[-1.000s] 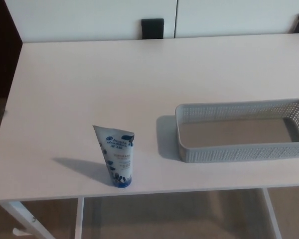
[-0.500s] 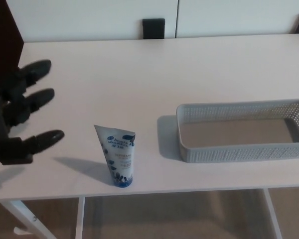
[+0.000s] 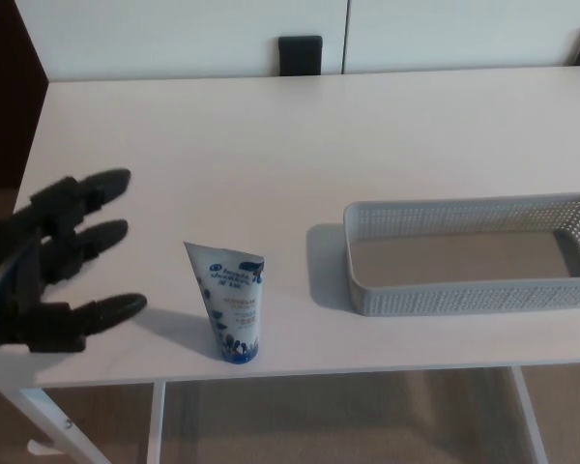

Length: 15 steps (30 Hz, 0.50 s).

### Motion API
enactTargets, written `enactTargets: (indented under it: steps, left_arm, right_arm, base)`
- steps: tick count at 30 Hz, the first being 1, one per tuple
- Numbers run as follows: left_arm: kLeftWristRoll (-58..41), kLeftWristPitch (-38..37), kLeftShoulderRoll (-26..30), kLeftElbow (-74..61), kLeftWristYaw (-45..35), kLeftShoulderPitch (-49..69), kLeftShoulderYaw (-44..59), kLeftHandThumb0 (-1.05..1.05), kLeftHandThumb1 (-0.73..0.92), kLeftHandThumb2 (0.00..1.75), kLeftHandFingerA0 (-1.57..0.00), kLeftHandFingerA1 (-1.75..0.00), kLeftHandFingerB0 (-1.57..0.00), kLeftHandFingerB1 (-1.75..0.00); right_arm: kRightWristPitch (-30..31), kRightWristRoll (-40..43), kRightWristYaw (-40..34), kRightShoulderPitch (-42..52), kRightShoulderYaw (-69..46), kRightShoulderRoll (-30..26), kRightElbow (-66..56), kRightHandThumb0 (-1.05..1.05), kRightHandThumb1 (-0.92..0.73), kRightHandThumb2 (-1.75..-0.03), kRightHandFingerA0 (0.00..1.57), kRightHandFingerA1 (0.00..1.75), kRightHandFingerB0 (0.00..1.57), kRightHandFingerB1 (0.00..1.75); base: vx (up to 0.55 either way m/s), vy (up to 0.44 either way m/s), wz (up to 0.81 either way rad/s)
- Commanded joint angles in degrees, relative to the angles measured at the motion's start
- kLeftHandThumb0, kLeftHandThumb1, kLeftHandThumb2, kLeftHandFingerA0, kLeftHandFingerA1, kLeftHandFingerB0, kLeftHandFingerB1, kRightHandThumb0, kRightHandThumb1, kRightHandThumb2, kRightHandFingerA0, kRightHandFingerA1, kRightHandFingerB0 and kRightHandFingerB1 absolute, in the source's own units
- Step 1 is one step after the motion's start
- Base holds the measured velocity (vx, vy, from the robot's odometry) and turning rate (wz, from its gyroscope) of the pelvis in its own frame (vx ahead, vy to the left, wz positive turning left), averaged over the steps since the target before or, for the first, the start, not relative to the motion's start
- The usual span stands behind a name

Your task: The robot walks towards a table in front, picks a shampoo with left hand and puts it in a small grey container

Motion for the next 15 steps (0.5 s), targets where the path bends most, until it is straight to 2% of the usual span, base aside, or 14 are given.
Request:
enactTargets:
  steps: [1,6,11,15]
  left_arm:
    - [4.0,-2.3,0.5,-0.3,-2.3,1.5,-2.2,-0.24,0.48,0.56,-0.11,-0.30,-0.10,-0.24]
    - [6.3,-5.1,0.3,0.4,-3.3,1.7,-4.3,-0.26,0.46,0.59,-0.06,-0.31,-0.11,-0.27]
    - [6.9,-4.1,-0.5,-0.4,-3.5,2.2,-5.9,-0.22,0.49,0.56,-0.10,-0.28,-0.08,-0.25]
    - [8.5,-4.3,-1.3,-0.5,-2.9,1.9,-7.3,-0.27,0.46,0.59,-0.09,-0.33,-0.09,-0.21]
  right_arm:
    - [0.6,0.4,-0.2,0.3,-0.4,-0.3,-0.3,-0.29,-0.68,-0.60,0.69,0.44,0.57,0.40]
    - [0.9,0.2,-0.2,0.0,-0.2,-0.2,-0.4,-0.29,-0.68,-0.60,0.69,0.44,0.57,0.40]
    - [0.6,-0.2,-0.2,0.1,0.2,-0.1,-0.2,-0.29,-0.68,-0.60,0.69,0.44,0.56,0.40]
    - [0.7,-0.6,-0.5,-0.1,0.9,-0.1,-0.2,-0.29,-0.69,-0.61,0.69,0.44,0.56,0.40]
  base:
    - [0.00,0.000,0.00]
    - [0.00,0.000,0.00]
    - [0.00,0.000,0.00]
    - [0.00,0.000,0.00]
